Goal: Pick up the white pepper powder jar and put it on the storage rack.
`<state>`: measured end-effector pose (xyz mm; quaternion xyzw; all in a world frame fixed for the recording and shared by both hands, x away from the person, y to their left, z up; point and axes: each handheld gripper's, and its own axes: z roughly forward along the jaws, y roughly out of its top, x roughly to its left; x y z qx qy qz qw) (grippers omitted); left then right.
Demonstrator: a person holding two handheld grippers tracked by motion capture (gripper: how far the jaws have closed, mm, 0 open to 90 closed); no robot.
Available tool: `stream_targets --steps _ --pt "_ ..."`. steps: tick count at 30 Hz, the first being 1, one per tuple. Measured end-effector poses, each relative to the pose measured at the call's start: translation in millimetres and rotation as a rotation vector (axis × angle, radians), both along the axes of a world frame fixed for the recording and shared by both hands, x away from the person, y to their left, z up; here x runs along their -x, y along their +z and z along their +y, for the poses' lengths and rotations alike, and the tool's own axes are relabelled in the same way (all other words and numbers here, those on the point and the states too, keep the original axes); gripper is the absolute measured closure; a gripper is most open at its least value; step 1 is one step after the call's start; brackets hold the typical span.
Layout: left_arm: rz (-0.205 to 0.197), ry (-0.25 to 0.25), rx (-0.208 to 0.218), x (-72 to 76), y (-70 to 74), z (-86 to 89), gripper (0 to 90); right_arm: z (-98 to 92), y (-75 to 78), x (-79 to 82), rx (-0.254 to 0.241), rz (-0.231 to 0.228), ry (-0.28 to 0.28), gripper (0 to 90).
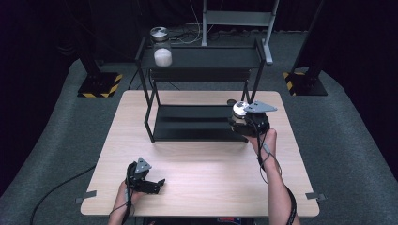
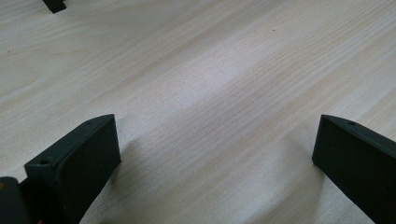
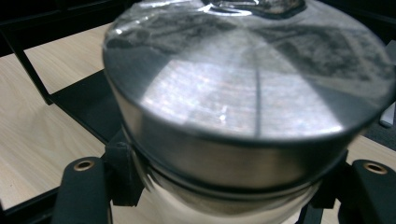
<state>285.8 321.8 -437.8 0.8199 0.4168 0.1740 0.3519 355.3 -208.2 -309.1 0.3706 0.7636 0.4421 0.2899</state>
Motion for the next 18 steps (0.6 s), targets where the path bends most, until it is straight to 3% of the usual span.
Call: stream_targets --steps 18 --pt "0.0 0.0 0.0 0.0 0.0 0.0 0.2 2.7 9.9 -15.5 0.013 0.006 -0.002 30.8"
